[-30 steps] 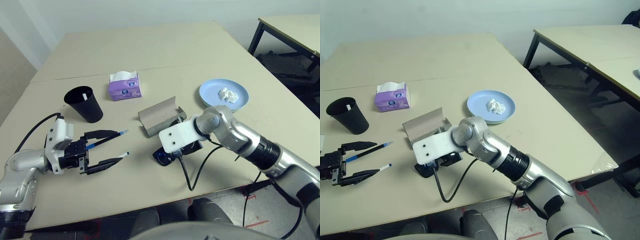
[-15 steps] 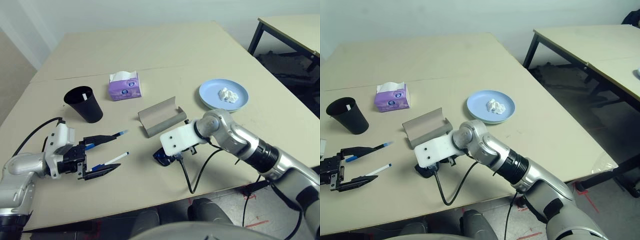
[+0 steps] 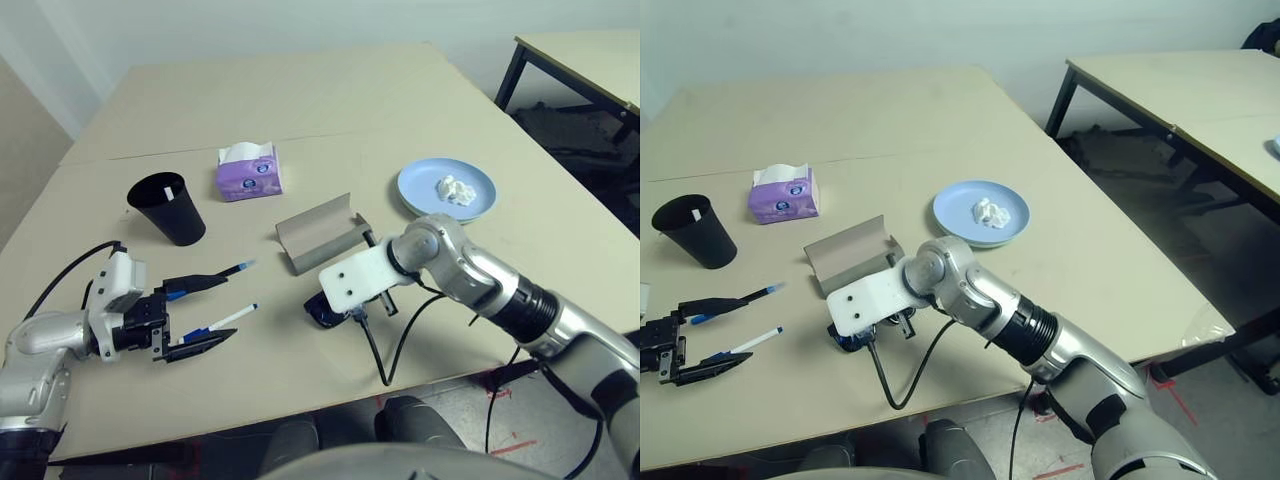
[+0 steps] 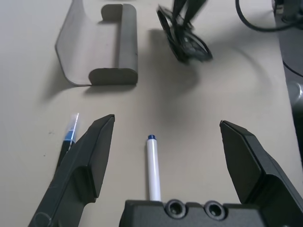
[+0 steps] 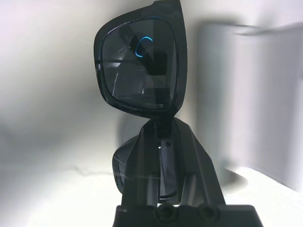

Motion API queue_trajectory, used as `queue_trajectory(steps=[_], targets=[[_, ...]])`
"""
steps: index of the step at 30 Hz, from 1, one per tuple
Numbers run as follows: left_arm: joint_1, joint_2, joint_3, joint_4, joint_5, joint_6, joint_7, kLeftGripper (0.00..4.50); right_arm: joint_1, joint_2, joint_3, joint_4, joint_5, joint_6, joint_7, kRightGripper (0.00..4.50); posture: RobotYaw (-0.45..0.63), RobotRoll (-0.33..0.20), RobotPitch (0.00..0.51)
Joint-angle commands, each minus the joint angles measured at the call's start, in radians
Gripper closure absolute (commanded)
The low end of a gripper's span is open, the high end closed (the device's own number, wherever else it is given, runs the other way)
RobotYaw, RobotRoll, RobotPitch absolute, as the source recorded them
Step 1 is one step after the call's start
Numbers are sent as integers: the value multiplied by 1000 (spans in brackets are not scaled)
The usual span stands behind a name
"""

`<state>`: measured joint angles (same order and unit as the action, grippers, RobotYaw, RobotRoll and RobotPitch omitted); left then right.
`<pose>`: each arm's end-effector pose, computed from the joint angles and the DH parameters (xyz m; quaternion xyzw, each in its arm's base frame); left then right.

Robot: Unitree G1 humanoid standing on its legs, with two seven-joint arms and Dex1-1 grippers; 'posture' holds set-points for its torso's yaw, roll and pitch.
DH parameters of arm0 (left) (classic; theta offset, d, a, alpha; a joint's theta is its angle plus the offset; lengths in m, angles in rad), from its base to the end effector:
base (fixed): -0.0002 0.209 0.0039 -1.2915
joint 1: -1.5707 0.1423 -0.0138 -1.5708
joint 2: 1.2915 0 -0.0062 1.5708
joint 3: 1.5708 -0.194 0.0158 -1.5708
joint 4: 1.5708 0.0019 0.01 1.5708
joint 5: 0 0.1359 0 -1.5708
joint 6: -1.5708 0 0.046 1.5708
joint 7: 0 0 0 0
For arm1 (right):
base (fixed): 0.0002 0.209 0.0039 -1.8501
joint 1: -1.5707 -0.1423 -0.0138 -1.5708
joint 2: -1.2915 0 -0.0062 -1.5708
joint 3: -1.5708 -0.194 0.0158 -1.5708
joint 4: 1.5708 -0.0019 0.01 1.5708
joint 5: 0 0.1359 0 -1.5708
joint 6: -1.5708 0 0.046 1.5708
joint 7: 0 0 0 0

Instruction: Organize and tidy the items on the table.

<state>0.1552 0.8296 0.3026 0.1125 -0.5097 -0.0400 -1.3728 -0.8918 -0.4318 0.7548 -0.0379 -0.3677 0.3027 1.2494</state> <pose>0.1615 0.3576 0.1084 0.1226 0.1092 -0.4945 0.8535 0.2835 -0.0601 0.1890 -0.5833 0.0642 0.6297 0.5090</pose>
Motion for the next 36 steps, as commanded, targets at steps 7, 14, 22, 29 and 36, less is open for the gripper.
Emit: queue_trajectory(steps=[7, 14, 22, 29, 36], targets=[[-9, -30, 7, 63, 35, -40, 69, 0, -136, 103, -49, 246, -8, -116, -57, 4348, -76, 0, 20], [-15, -35, 4, 79, 38, -53, 77, 0, -188, 175, -45, 441, -26, -209, -131, 4348, -71, 0, 23], [-22, -33, 8, 97, 41, -63, 76, 0, -223, 252, -44, 649, -59, -317, -212, 4348, -67, 0, 26], [-21, -33, 11, 94, 40, -64, 76, 0, -249, 297, -41, 807, -90, -384, -267, 4348, -62, 0, 28], [-12, -36, 12, 81, 35, -61, 77, 0, -257, 329, -40, 923, -112, -431, -316, 4349, -59, 0, 30]])
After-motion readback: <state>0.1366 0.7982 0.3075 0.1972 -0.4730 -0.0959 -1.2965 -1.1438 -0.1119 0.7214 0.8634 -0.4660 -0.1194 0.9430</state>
